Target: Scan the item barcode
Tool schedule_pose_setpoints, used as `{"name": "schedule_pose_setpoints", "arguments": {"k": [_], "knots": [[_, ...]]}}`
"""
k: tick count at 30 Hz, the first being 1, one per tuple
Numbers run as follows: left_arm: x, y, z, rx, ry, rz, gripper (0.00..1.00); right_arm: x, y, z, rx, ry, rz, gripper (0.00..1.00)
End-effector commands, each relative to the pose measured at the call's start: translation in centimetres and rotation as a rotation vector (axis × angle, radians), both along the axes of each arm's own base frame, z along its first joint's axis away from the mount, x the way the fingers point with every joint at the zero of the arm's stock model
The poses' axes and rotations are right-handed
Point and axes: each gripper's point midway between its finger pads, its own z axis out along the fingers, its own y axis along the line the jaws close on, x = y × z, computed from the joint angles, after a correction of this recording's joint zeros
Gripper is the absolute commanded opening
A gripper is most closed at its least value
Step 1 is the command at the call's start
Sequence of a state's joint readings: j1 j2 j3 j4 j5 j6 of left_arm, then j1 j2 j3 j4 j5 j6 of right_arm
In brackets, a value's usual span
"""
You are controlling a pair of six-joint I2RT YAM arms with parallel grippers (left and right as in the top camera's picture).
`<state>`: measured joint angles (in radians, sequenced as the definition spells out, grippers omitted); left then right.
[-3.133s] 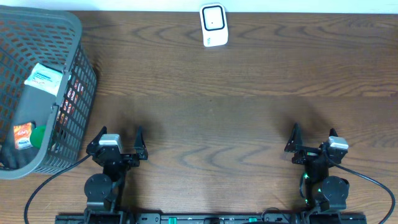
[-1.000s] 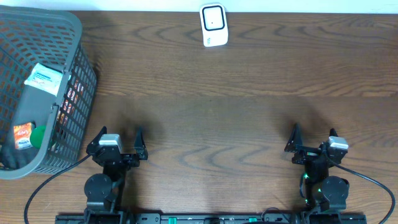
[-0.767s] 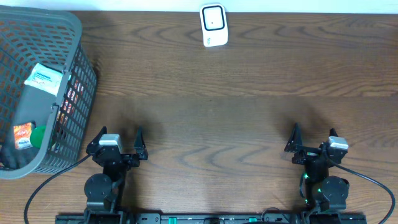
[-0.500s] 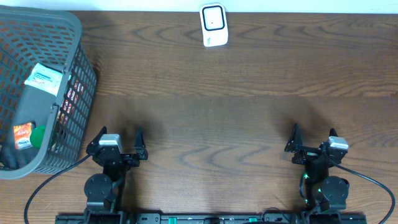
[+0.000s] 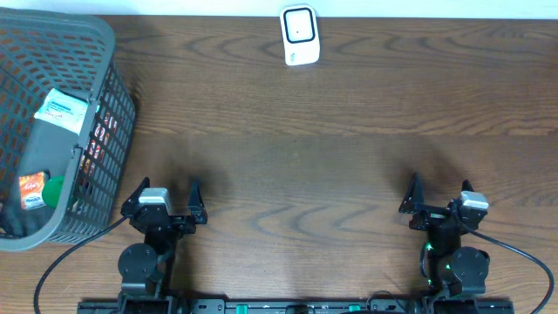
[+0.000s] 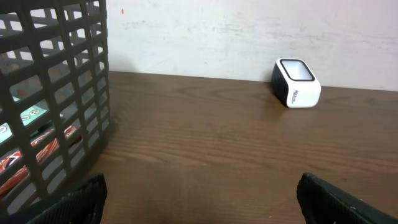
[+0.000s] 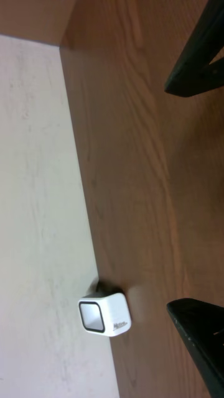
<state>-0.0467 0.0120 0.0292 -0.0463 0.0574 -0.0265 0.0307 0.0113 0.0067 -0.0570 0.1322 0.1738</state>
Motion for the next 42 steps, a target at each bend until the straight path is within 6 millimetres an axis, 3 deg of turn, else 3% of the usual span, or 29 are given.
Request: {"name": "schedule_pose_setpoints", "arguments": {"k": [1, 15, 20, 27, 37, 40, 42], "knots": [[0.0, -0.1, -1.5, -0.004, 0.038, -0.007, 0.98, -0.1, -0.4, 0.0, -0.012, 0.001, -0.022, 0.99], [0.0, -0.6, -1.8, -0.007, 0.056, -0.032, 0.98, -0.1, -0.4, 0.0, -0.012, 0.001, -0.022, 0.99], [-0.5, -2.9, 0.9, -0.025, 0.004, -0.171, 0.98, -0.1, -0.4, 0.0, -0.012, 0.001, -0.022, 0.99], [-1.8, -4.9, 7.0, -0.03, -0.087, -0.292, 0.98, -0.1, -0.4, 0.0, -0.012, 0.001, -0.022, 0.99], [-0.6, -5.7, 12.4, -0.083, 0.091, -0.334, 0.98, -0.1, -0.4, 0.0, -0.012, 0.001, -0.023, 0.99], [-1.2, -8.0, 12.8, -0.123, 0.19, -0.469, 0.98, -0.1, -0.4, 0.0, -0.012, 0.001, -0.022, 0.99], [-1.2, -8.3, 11.0, -0.145, 0.28, -0.483, 0.98, -0.1, -0.4, 0.0, -0.012, 0.001, -0.023, 0.99]]}}
